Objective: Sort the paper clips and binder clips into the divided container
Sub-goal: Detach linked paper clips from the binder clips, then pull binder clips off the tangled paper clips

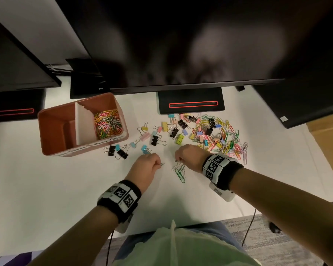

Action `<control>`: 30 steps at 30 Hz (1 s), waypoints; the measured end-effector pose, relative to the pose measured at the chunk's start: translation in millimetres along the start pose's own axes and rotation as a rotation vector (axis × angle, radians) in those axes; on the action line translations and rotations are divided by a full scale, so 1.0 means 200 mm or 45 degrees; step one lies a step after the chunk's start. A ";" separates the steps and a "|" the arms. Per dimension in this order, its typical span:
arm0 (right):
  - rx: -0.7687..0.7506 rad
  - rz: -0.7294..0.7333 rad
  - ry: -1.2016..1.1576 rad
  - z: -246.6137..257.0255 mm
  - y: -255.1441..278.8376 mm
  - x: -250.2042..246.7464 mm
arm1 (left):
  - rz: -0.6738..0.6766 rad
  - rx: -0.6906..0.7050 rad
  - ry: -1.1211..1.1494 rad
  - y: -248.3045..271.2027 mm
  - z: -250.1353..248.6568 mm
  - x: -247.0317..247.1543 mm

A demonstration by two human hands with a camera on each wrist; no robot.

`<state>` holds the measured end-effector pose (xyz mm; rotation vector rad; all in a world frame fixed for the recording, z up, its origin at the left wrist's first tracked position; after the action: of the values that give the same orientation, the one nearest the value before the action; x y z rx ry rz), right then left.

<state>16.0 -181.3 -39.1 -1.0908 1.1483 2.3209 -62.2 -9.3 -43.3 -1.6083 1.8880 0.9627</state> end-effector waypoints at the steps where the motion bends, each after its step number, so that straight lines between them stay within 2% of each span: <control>1: 0.004 -0.017 -0.035 0.02 0.00 -0.03 | -0.058 -0.011 0.054 0.00 -0.01 -0.07; 5: -0.144 -0.238 -0.143 0.22 -0.07 -0.25 | -0.341 -0.100 0.241 -0.02 0.00 -0.42; 9: -0.276 -0.488 -0.242 0.53 -0.26 -0.48 | -0.547 -0.298 0.143 -0.09 0.11 -0.73; 11: -0.260 -0.555 -0.254 0.66 -0.40 -0.53 | -0.582 -0.410 0.113 -0.13 0.20 -0.81; 13: -0.194 -0.550 -0.251 0.77 -0.51 -0.53 | -0.521 -0.474 0.074 -0.15 0.28 -0.83; 16: -0.135 -0.481 -0.341 0.82 -0.59 -0.47 | -0.430 -0.459 0.026 -0.14 0.35 -0.83; 20: -0.306 -0.544 -0.451 0.75 -0.48 -0.44 | -0.544 -0.224 0.044 -0.05 0.26 -0.84; 22: -0.344 -0.592 -0.451 0.63 -0.36 -0.44 | -0.469 -0.079 0.079 0.01 0.19 -0.78; 24: -0.286 -0.594 -0.372 0.45 -0.22 -0.40 | -0.296 0.030 0.117 0.04 0.13 -0.68; 30: 0.094 -0.306 -0.132 -0.09 0.20 -0.15 | 0.204 0.176 0.027 0.03 -0.02 -0.24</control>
<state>21.5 -219.4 -1.2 -1.0094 0.9976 2.1074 -57.5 18.7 -2.8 -1.4104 2.0753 0.8604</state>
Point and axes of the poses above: each hand's wrist, its own y-axis away from the middle knuckle, its own x-axis out of the palm, z = x × y, the point moved 1 cm from there along -y, towards the middle knuckle, and after that the axes turned 6 degrees about -z, right-handed, at the moved point
